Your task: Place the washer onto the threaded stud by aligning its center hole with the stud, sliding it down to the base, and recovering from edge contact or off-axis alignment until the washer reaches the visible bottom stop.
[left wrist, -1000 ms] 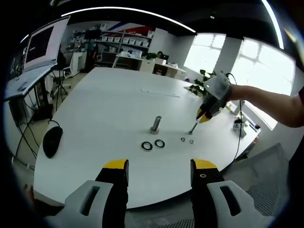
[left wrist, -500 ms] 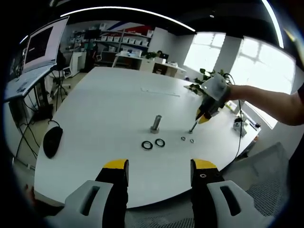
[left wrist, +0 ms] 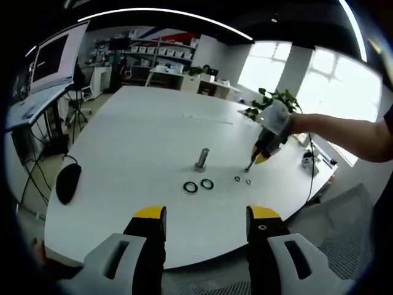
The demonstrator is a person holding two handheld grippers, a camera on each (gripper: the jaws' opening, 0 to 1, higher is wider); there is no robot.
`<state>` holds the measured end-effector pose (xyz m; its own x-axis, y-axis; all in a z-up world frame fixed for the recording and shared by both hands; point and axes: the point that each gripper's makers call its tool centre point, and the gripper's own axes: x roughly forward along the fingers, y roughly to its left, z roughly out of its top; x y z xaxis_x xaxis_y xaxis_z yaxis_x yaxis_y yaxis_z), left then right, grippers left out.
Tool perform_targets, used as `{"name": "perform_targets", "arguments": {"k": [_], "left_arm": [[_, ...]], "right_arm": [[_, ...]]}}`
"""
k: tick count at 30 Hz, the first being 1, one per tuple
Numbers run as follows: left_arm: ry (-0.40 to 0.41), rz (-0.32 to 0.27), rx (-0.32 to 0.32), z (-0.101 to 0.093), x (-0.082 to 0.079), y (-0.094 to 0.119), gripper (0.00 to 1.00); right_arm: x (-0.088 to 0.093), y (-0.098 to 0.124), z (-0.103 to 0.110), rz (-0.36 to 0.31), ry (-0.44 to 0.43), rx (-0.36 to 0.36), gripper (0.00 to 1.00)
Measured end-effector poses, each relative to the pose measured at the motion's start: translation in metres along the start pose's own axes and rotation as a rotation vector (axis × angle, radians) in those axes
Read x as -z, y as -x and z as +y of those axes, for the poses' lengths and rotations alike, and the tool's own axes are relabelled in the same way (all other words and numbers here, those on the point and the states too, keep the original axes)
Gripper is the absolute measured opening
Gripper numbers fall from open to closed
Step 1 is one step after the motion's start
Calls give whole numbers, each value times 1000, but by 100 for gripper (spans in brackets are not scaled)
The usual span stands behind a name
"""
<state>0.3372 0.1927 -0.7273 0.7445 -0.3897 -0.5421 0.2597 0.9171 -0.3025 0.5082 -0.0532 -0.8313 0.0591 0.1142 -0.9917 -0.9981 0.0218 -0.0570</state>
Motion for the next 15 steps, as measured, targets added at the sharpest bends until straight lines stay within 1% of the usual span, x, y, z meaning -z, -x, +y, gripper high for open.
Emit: {"name": "perform_targets", "arguments": {"k": [15], "left_arm": [[2,9,-2,0,1,-1,51]], "right_arm": [[6,-23,8,18,-20,-45,14]]}}
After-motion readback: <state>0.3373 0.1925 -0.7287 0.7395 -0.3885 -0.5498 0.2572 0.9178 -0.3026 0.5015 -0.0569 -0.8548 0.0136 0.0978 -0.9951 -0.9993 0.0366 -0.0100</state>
